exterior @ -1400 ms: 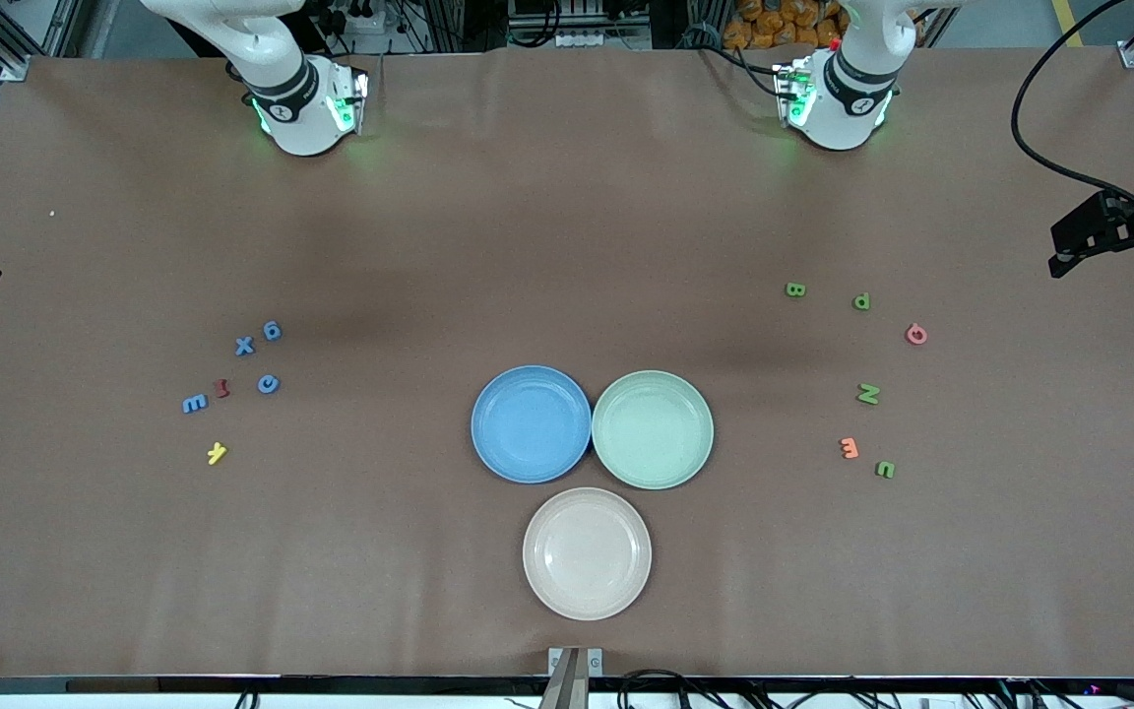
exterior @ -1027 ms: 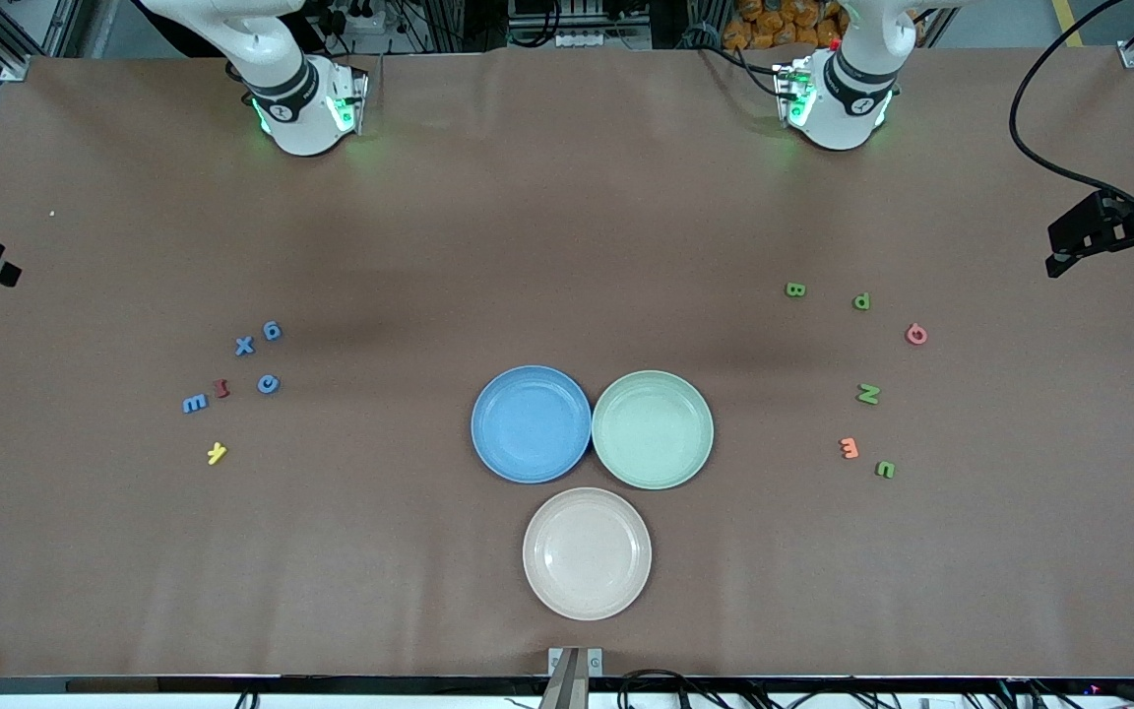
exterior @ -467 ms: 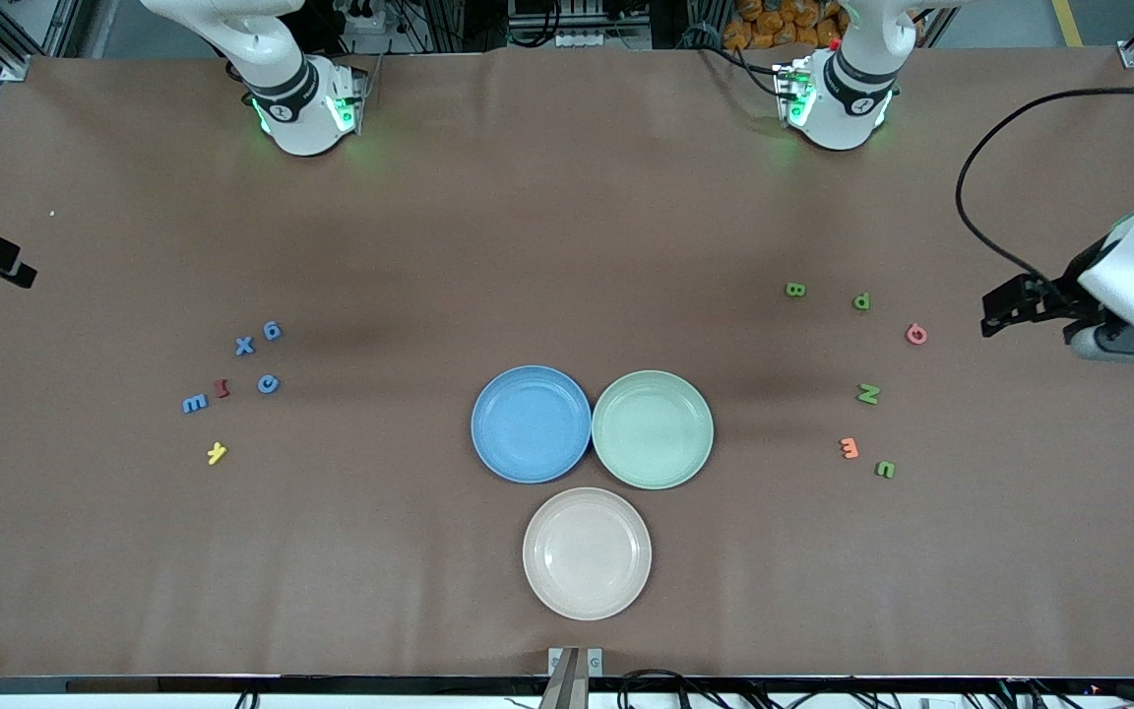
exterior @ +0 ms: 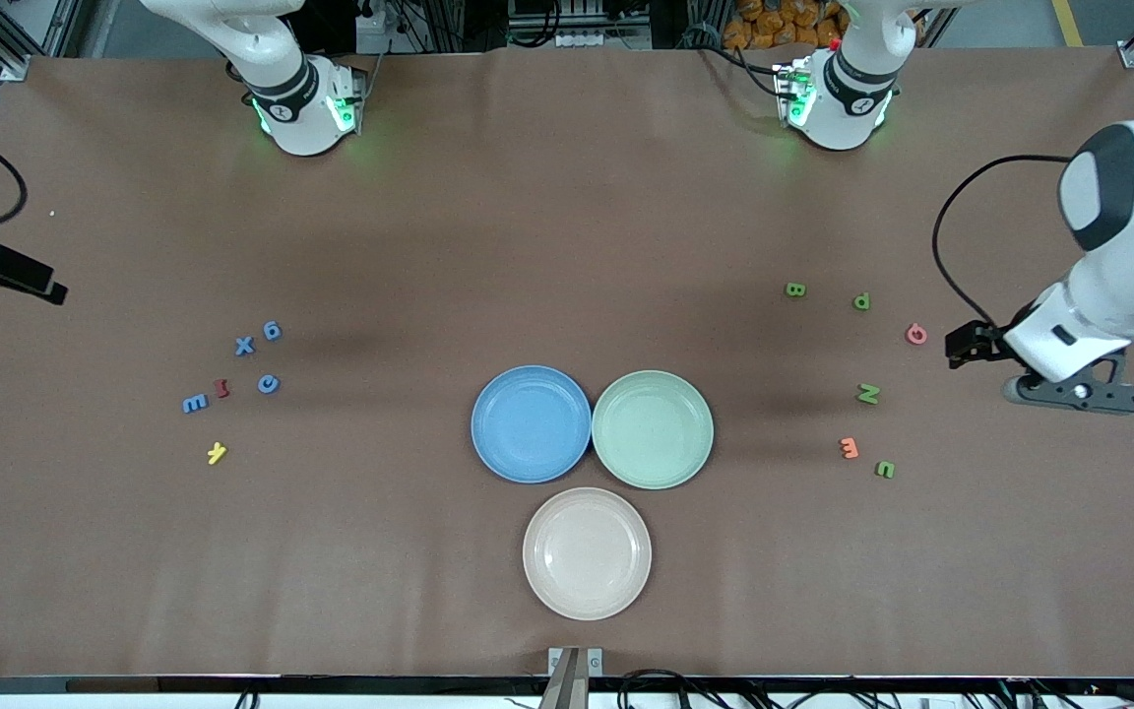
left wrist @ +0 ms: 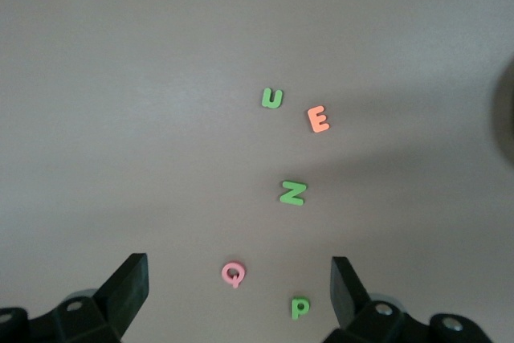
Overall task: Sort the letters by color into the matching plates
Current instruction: 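Reach both grippers toward the blue and green letters, then grasp the blue c and a green letter with the right and left grippers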
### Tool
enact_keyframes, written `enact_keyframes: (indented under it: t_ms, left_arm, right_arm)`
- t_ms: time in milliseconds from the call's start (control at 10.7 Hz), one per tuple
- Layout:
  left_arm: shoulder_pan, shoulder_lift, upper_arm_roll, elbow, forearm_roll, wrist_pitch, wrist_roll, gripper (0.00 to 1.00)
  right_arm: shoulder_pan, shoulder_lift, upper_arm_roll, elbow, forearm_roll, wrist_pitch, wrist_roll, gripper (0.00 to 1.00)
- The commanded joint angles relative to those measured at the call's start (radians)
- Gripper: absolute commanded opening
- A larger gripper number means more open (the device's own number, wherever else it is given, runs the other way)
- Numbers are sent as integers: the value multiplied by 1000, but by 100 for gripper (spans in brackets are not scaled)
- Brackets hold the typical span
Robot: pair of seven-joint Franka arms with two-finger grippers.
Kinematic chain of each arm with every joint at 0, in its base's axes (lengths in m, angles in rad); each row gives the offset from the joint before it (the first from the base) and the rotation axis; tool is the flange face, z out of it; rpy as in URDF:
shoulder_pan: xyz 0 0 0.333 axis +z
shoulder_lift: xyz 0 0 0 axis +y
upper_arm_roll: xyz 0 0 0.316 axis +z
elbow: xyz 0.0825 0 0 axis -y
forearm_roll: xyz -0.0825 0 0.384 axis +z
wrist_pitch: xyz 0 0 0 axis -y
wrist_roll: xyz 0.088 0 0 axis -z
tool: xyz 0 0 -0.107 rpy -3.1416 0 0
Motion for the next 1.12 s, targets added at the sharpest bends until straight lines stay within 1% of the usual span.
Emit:
enact_keyframes:
  t_ms: [0,93,280,373,467,654,747,934,1027]
  left_arm:
    - [7,-1,-6,-202,22,275,13,100]
    - [8,13,-6,-248,21,343,7,100]
    - [10,63,-6,-262,-8,354,-2,100]
    - [11,82,-6,-267,-24,354,-1,100]
    - [11,99,-6,-276,-25,368,1,100]
    - [13,116,-6,-323,-24,443,13,98]
    - [13,133,-6,-343,-24,481,15,98]
    - [13,178,-6,-360,-24,541,33,98]
    - [19,198,-6,-360,-24,563,51,97]
  right_arm:
    - [-6,-10,31,-178,15,162,0,100]
    - [-6,-12,44,-232,16,230,3,100]
    - [-5,-9,51,-319,21,359,34,100]
    - [-6,-6,73,-358,42,419,75,100]
    - [-5,8,81,-404,51,489,120,100]
    - [-5,46,110,-474,53,609,212,100]
    - [-5,72,113,-488,64,646,262,100]
    - [-2,129,117,-499,142,703,345,100]
    - [0,152,118,-518,166,750,387,100]
